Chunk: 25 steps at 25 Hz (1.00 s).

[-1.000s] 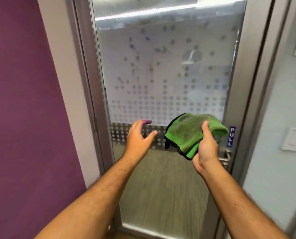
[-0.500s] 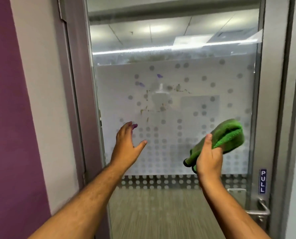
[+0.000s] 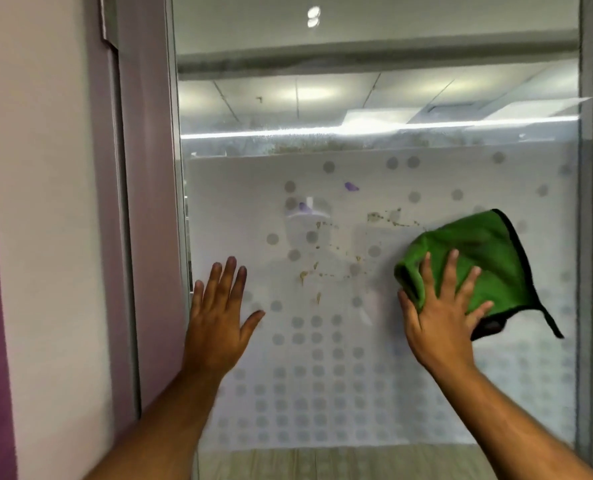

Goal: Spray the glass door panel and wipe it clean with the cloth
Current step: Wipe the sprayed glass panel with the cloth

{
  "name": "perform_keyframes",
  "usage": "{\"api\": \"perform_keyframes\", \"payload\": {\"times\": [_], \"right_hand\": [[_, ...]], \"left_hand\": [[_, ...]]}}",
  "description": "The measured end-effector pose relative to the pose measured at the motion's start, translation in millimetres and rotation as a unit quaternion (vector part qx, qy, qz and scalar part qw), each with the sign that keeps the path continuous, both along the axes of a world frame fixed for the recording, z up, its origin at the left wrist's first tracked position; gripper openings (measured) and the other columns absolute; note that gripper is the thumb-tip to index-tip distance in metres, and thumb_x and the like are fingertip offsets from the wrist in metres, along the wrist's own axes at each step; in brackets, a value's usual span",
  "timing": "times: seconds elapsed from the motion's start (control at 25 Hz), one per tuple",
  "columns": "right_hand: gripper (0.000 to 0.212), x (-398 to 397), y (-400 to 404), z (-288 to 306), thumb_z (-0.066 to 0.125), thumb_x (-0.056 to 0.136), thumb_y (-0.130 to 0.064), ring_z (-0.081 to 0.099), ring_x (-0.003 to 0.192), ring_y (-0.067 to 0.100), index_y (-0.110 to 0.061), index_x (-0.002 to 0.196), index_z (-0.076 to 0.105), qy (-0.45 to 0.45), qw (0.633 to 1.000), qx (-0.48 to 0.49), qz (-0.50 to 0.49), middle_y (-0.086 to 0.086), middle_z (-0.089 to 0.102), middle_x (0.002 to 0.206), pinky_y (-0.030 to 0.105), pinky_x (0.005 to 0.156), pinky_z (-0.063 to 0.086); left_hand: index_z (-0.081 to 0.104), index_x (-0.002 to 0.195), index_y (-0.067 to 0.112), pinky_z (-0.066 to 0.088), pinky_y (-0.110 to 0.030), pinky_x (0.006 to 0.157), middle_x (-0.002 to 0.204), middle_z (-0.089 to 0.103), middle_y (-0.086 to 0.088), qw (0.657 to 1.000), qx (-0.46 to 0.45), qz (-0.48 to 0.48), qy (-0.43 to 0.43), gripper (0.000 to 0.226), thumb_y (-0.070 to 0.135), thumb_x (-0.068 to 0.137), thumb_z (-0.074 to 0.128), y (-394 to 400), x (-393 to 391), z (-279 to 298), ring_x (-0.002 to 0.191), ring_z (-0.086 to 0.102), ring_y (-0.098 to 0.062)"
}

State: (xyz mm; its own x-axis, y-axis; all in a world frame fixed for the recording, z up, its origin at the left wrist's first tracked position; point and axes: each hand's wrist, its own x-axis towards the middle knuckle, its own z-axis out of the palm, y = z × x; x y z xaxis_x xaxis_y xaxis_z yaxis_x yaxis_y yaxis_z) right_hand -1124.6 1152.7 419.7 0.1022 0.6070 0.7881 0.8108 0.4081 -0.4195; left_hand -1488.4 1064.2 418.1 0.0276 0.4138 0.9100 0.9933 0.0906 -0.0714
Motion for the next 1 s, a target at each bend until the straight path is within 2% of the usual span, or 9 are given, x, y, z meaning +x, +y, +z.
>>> {"api": "perform_keyframes", "payload": {"times": [0.16, 0.36, 0.48, 0.56, 0.64, 0.72, 0.8, 0.88, 1.0], "right_hand": [[0.069, -32, 12, 26, 0.027, 0.106, -0.061, -0.019, 0.161, 0.042, -0.042, 0.168, 0.003, 0.071, 0.996, 0.048, -0.002, -0.007, -0.018, 0.178, 0.087, 0.114, -0.003], [0.07, -70, 13, 141, 0.023, 0.103, -0.065, -0.015, 0.161, 0.049, -0.044, 0.167, 0.007, 0.084, 0.989, 0.122, 0.01, -0.003, -0.008, 0.179, 0.087, 0.114, -0.006], [0.068, -105, 7, 209, 0.017, 0.104, -0.067, -0.014, 0.161, 0.048, -0.044, 0.167, 0.009, 0.019, 0.985, 0.171, 0.016, -0.003, -0.005, 0.18, 0.084, 0.116, -0.009], [0.068, -142, -2, 225, 0.016, 0.104, -0.068, -0.01, 0.161, 0.049, -0.044, 0.167, 0.013, -0.081, 0.976, 0.201, 0.027, -0.002, -0.001, 0.18, 0.083, 0.116, -0.009], [0.069, -177, -13, 208, 0.017, 0.104, -0.068, -0.006, 0.162, 0.048, -0.042, 0.167, 0.016, -0.191, 0.952, 0.235, 0.038, 0.0, 0.004, 0.18, 0.082, 0.119, -0.005], [0.069, -192, -24, 159, 0.022, 0.105, -0.066, -0.005, 0.163, 0.046, -0.04, 0.168, 0.018, -0.272, 0.93, 0.239, 0.068, 0.001, 0.006, 0.18, 0.079, 0.12, -0.001], [0.071, -195, -32, 92, 0.03, 0.104, -0.063, -0.007, 0.163, 0.043, -0.038, 0.168, 0.016, -0.32, 0.913, 0.229, 0.109, 0.001, 0.004, 0.18, 0.076, 0.122, -0.001], [0.074, -182, -38, 23, 0.039, 0.103, -0.06, -0.002, 0.165, 0.039, -0.037, 0.169, 0.013, -0.336, 0.91, 0.199, 0.139, -0.002, 0.003, 0.18, 0.073, 0.124, 0.006], [0.072, -133, -31, -41, 0.045, 0.104, -0.053, 0.041, 0.155, 0.031, -0.046, 0.167, 0.011, -0.327, 0.914, 0.149, 0.189, -0.007, 0.014, 0.178, 0.05, 0.116, 0.043]], "left_hand": [[0.024, 0.167, 0.016, 0.017, -0.057, 0.131, 0.177, 0.017, -0.005, 0.998, 0.067, -0.005, 0.019, 0.074, 0.059, 0.107, 0.029, 19, -11, -7, 0.166, 0.01, -0.026], [0.03, 0.165, 0.016, 0.011, -0.052, 0.133, 0.176, 0.023, -0.004, 0.995, 0.098, -0.021, 0.025, 0.067, 0.053, 0.109, 0.028, 23, -14, -9, 0.166, 0.011, -0.023], [0.027, 0.166, 0.019, 0.009, -0.05, 0.134, 0.176, 0.021, -0.002, 0.995, 0.1, -0.011, 0.026, 0.067, 0.052, 0.108, 0.031, 26, -15, -10, 0.165, 0.013, -0.023], [0.026, 0.166, 0.02, 0.01, -0.049, 0.134, 0.176, 0.021, -0.002, 0.995, 0.1, -0.007, 0.03, 0.066, 0.051, 0.108, 0.03, 24, -16, -10, 0.165, 0.014, -0.024], [0.026, 0.166, 0.02, 0.012, -0.05, 0.133, 0.176, 0.023, -0.003, 0.994, 0.103, -0.009, 0.026, 0.065, 0.05, 0.108, 0.031, 23, -16, -7, 0.165, 0.015, -0.025], [0.029, 0.165, 0.019, 0.013, -0.051, 0.133, 0.175, 0.025, -0.004, 0.994, 0.105, -0.005, 0.014, 0.066, 0.046, 0.106, 0.036, 22, -13, -11, 0.164, 0.018, -0.025], [0.033, 0.163, 0.016, 0.014, -0.053, 0.132, 0.172, 0.029, -0.006, 0.993, 0.117, -0.01, -0.002, 0.067, 0.045, 0.104, 0.04, 22, -12, -21, 0.163, 0.021, -0.028], [0.028, 0.165, 0.018, 0.012, -0.054, 0.132, 0.173, 0.027, -0.006, 0.994, 0.111, -0.011, -0.015, 0.069, 0.043, 0.101, 0.041, 23, -10, -28, 0.163, 0.018, -0.029], [0.016, 0.168, 0.017, 0.007, -0.056, 0.132, 0.178, 0.015, -0.005, 0.993, 0.099, 0.007, -0.064, 0.071, 0.043, 0.104, 0.034, 23, 5, -31, 0.166, 0.009, -0.028]]}}
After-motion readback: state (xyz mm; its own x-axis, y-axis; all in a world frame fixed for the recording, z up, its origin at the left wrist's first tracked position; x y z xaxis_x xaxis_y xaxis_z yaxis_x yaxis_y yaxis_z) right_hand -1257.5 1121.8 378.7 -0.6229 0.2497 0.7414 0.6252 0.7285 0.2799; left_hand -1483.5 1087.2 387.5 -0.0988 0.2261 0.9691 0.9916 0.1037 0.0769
